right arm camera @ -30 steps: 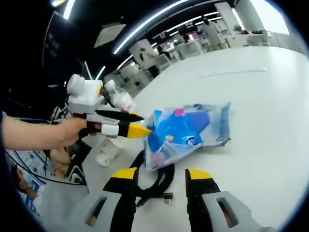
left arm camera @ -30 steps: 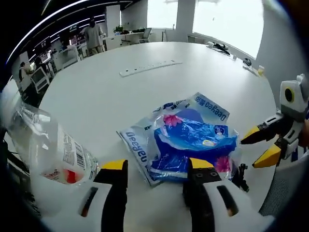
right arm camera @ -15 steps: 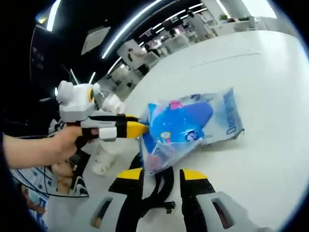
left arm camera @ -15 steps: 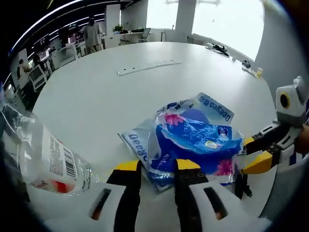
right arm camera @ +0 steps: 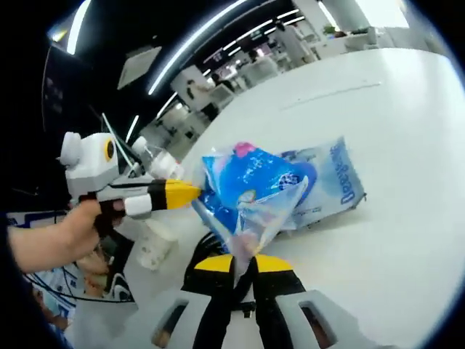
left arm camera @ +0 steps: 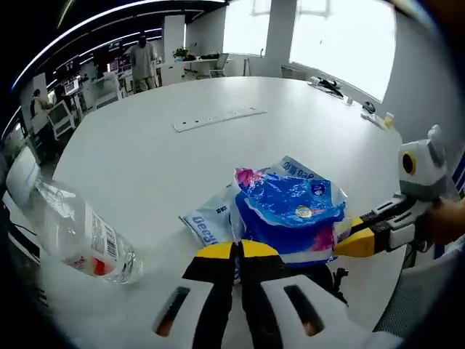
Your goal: Arrange the tabletop items into an orderly group along one side of the table until the central work area is clear of visible clutter.
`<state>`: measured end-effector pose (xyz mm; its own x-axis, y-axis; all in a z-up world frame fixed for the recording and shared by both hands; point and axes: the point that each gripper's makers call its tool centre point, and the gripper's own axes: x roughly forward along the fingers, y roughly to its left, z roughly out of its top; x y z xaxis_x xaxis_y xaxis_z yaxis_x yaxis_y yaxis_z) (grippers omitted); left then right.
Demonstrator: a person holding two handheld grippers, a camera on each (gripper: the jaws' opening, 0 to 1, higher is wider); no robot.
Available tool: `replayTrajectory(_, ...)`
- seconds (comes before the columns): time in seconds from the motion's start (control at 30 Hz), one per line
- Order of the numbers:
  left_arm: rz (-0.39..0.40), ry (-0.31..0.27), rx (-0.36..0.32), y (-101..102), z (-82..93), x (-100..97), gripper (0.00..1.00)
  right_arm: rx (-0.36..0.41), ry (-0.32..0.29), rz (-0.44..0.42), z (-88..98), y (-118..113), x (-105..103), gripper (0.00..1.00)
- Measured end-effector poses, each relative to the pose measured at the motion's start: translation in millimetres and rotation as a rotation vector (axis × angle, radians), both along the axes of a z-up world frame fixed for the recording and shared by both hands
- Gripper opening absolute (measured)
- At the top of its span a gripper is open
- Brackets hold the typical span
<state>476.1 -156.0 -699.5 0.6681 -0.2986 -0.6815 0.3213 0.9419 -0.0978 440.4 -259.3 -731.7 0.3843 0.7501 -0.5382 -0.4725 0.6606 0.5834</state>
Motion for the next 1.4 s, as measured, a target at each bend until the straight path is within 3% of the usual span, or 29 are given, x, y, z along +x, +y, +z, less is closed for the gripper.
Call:
replayTrajectory(0.33,0.026,-0.033,-0.060,-26,23.5,-32.1,0.00,0.092,-0.004,-0.052,33.5,-41,0,0.00)
replayTrajectory(0.7,0.059,-0.081,-0.128,-68,42.9,-45.5,0.00,0.083,-0.040,-0.039,52.3,-81,-4,0.00)
replayTrajectory(1.0,0.071,-0.067,-0.160,-111,38.6,-36.1,0.00,0.057,-0.054,-0.039,51.6,-122,4,0.00)
replayTrajectory(1.2,0.026,-0.066,-0.158,-144,42.0,-22.2,0.00,0.042,-0.059,-0.064,50.8,-159,25,0.00)
replayTrajectory(1.4,-0.028,-0.028,-0.140,-176,36.4,-10.1,0.00,0.012,-0.077,-0.084,47.4,-191,49,0.00)
